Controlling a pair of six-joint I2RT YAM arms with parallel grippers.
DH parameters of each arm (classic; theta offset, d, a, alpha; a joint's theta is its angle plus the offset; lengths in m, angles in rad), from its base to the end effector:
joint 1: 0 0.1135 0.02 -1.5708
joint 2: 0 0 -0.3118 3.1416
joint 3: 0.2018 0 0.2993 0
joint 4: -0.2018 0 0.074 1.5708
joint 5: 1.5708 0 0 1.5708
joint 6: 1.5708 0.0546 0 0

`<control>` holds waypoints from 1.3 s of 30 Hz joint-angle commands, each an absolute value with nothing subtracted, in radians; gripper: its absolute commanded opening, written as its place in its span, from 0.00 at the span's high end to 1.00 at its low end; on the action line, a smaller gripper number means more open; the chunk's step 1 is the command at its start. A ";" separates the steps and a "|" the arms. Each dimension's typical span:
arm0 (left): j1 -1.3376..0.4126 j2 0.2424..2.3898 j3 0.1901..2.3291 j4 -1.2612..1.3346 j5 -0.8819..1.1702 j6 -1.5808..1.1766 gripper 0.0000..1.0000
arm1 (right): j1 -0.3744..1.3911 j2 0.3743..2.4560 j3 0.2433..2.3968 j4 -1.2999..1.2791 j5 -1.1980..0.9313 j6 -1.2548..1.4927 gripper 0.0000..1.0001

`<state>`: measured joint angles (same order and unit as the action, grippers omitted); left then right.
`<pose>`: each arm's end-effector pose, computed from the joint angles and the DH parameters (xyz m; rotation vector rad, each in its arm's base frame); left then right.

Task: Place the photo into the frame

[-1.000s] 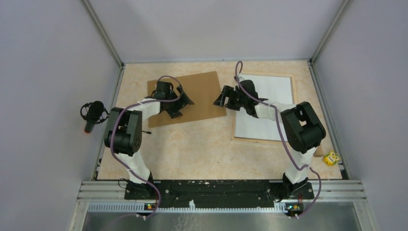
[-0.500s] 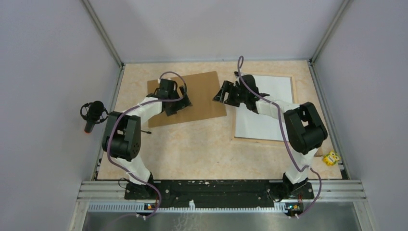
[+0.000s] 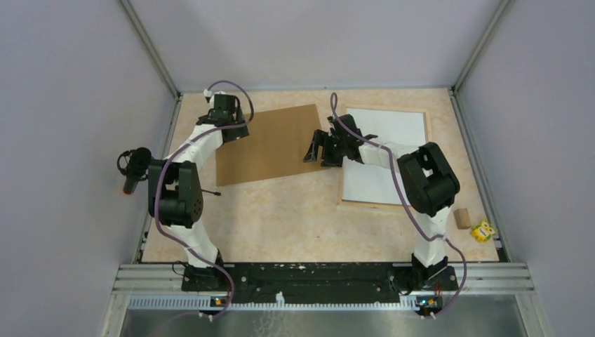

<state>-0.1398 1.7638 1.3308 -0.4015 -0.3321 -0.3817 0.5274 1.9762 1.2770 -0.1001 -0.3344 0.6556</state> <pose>0.4535 -0.0458 0.2579 -0.4337 2.3113 0.1466 0.4175 0.2639 0.1672 -0.0109 2.5300 0.9252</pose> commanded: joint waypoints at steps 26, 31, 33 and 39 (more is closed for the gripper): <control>0.098 1.993 1.382 -0.467 0.084 -0.469 0.02 | 0.512 2.060 1.421 -0.142 0.047 0.511 0.01; 0.102 1.992 1.378 -0.468 0.092 -0.479 0.02 | 0.508 2.081 1.476 -0.201 0.108 0.469 0.01; 0.103 1.996 1.376 -0.470 0.101 -0.483 0.02 | 0.508 2.089 1.490 -0.207 0.111 0.455 0.01; 0.103 2.014 1.378 -0.469 0.149 -0.494 0.02 | 0.507 2.155 1.516 -0.221 0.012 0.485 0.01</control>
<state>0.1040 1.9694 1.3823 -0.4534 0.0612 -0.4587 0.5156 2.1014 1.4822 -0.1837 0.0509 0.4881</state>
